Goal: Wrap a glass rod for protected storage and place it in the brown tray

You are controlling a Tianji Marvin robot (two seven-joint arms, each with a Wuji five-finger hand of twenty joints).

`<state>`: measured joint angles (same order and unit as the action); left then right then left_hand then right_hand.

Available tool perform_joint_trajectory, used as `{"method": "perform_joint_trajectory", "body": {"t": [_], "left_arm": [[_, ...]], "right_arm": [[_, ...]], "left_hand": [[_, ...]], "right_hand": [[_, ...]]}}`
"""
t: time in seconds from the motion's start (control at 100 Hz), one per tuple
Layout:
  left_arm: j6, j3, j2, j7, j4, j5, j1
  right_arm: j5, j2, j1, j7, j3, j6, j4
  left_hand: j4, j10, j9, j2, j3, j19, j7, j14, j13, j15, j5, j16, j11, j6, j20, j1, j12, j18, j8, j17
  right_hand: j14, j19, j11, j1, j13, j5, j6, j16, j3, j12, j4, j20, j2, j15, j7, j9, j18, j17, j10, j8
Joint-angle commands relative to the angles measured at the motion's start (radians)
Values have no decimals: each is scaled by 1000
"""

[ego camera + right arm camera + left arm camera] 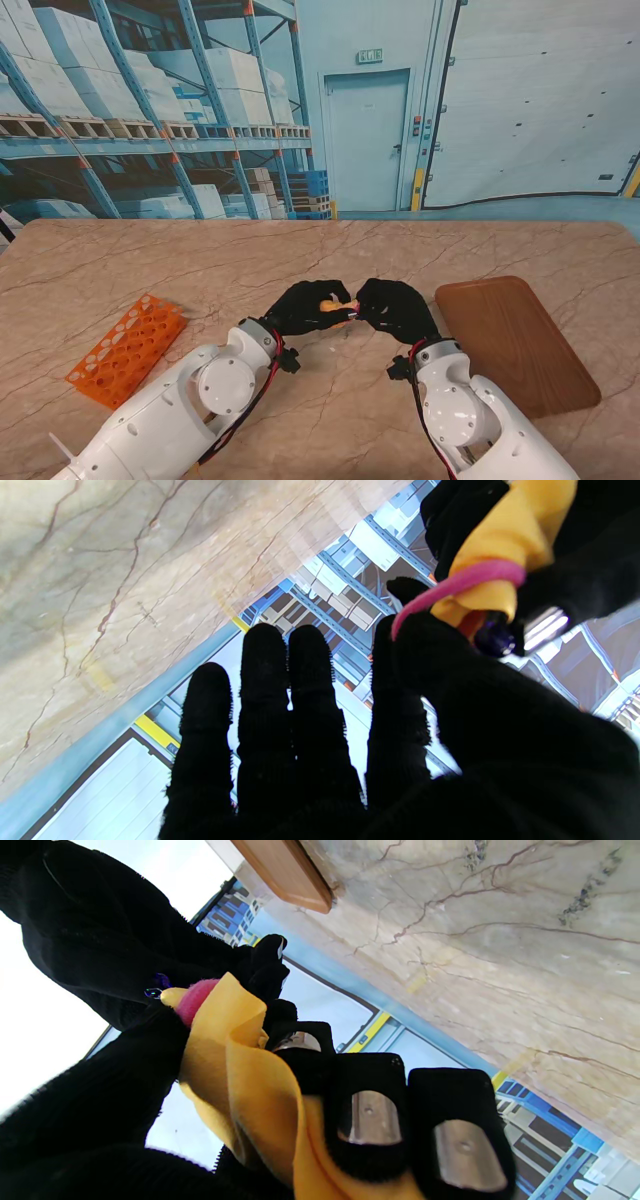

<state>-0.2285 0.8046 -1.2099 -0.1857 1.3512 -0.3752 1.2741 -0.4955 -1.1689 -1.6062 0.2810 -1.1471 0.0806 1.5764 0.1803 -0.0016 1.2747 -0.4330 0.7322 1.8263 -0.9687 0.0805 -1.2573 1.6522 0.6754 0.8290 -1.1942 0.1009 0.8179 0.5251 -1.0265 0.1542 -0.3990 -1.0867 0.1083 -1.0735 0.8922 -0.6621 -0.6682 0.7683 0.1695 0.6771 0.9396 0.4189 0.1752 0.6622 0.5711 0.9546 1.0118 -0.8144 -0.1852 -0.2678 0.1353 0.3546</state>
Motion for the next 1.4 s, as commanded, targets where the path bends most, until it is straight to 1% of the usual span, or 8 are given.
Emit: {"method": "perform_joint_trajectory", "body": {"t": [0.0, 0.17, 0.46, 0.73, 0.9, 1.04, 1.28, 1.39], "left_arm": [[-5, -2, 0, 9, -2, 4, 4], [-17, -4, 4, 13, -9, -11, -2], [-34, -9, 1, -12, -19, -38, -6], [-38, -9, 3, -1, -9, -25, -2], [-42, -9, 2, 8, -5, -6, 1], [-39, -12, -5, -30, -14, -31, 0], [-7, -11, -19, -80, -16, -38, 8], [10, -9, -21, -83, -11, -30, 13]], "right_arm": [[3, -7, 3, 3, 1, -6, 4], [7, -8, 8, 3, 2, -11, 3], [8, -9, 8, 4, 5, -16, 3], [6, -8, 9, 1, 8, -22, 2], [4, -7, 10, -6, 13, -30, 0], [3, -5, 11, -12, 15, -28, -1], [-6, -2, 10, -22, 18, -29, -4], [-24, 2, 11, -24, 22, -26, -10]], "left_hand": [[-31, -159, -10, -132, 168, 268, 36, -82, -14, 42, -29, 34, -99, -9, 24, 54, -40, -169, 0, -32], [-111, -175, -29, -150, 195, 268, 120, -101, -14, 41, -54, 39, -94, 8, 28, -30, -50, -196, -62, -34], [-90, -184, -53, -225, 162, 268, 118, -95, -14, 45, -68, 46, -87, -6, 61, -38, -54, -222, -90, -38], [-87, -186, -41, -109, 169, 268, 145, -76, -14, 69, -116, 52, -111, 1, 101, 70, -76, -192, -79, -37], [-43, -177, 13, -76, 50, 268, 26, -46, -14, 99, -88, 35, -164, -120, 107, 217, -132, -116, -7, -31], [-31, -191, 54, -16, -17, 268, -37, -32, -14, 97, -5, 19, -186, -169, 43, 239, -157, -63, 8, -23], [-47, -166, 66, 170, -164, 268, -86, 41, -14, 8, 100, -32, -250, -68, -185, 163, -106, 59, 2, 0], [-69, -142, 67, 250, -181, 268, -67, 74, -14, -4, 135, -36, -266, -34, -203, 115, -90, 85, -16, 4]], "right_hand": [[-6, -34, 27, -13, -4, 19, 61, 11, 24, -10, -14, -8, -21, 28, 35, -12, 4, 10, 12, 2], [-5, -35, 28, -14, -2, 19, 60, 11, 23, -11, -15, -9, -21, 30, 36, -11, 4, 10, 13, 2], [-4, -37, 29, -13, -1, 18, 58, 10, 23, -12, -16, -11, -21, 30, 36, -11, 4, 12, 13, 0], [-3, -37, 29, -15, -1, 19, 56, 9, 24, -13, -17, -13, -20, 30, 36, -10, 3, 14, 16, 0], [-3, -35, 30, -14, 1, 20, 54, 8, 23, -13, -16, -14, -20, 30, 36, -12, 2, 17, 16, -1], [-1, -34, 30, -15, 1, 21, 54, 8, 24, -13, -17, -15, -19, 29, 36, -12, 0, 19, 16, -2], [0, -28, 28, -17, -1, 23, 53, 7, 25, -14, -17, -19, -18, 28, 35, -14, -3, 25, 18, -2], [0, -26, 28, -17, -1, 25, 51, 7, 24, -14, -16, -20, -17, 28, 35, -16, -5, 25, 17, -2]]}}
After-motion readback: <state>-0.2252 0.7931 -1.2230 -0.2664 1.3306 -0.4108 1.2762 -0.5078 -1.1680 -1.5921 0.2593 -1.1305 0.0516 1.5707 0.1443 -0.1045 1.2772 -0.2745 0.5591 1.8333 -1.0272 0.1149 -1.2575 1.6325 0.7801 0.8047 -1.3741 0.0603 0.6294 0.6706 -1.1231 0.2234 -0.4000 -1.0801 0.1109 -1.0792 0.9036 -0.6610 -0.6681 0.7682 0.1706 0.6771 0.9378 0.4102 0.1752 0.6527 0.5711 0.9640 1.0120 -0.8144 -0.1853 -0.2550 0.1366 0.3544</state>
